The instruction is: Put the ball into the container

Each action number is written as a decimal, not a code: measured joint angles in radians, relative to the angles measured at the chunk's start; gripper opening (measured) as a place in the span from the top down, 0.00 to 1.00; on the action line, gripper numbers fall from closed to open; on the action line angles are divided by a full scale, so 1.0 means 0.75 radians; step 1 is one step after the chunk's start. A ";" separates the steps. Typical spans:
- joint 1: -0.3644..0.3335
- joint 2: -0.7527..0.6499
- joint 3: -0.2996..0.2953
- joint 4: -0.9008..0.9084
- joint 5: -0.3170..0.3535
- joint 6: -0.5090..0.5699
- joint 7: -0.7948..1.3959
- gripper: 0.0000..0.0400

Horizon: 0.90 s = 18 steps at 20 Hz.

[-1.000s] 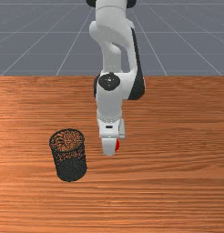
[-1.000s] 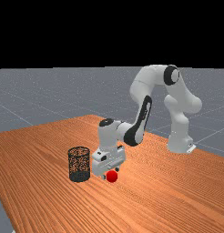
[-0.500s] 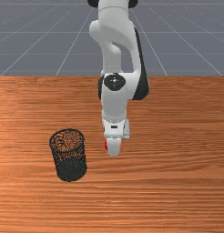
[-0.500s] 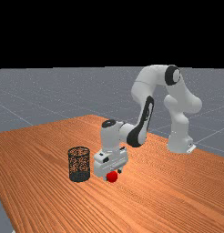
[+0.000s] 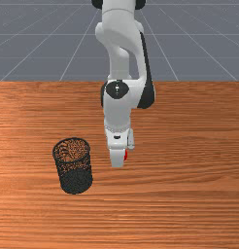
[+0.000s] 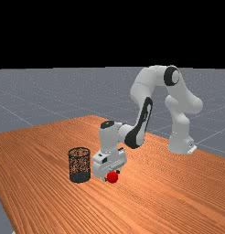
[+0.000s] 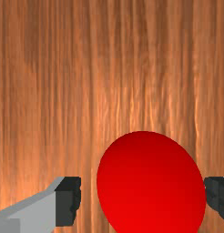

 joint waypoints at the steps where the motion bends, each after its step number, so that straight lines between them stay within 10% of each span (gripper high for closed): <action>1: -0.004 0.000 0.000 0.000 0.001 0.000 -0.005 0.00; 8: 0.001 0.046 -0.008 0.033 -0.007 -0.006 0.006 0.00; 9: 0.004 0.042 -0.010 0.020 -0.003 0.017 0.020 0.30; 18: 0.009 -0.061 -0.008 -0.084 -0.006 0.093 0.018 0.30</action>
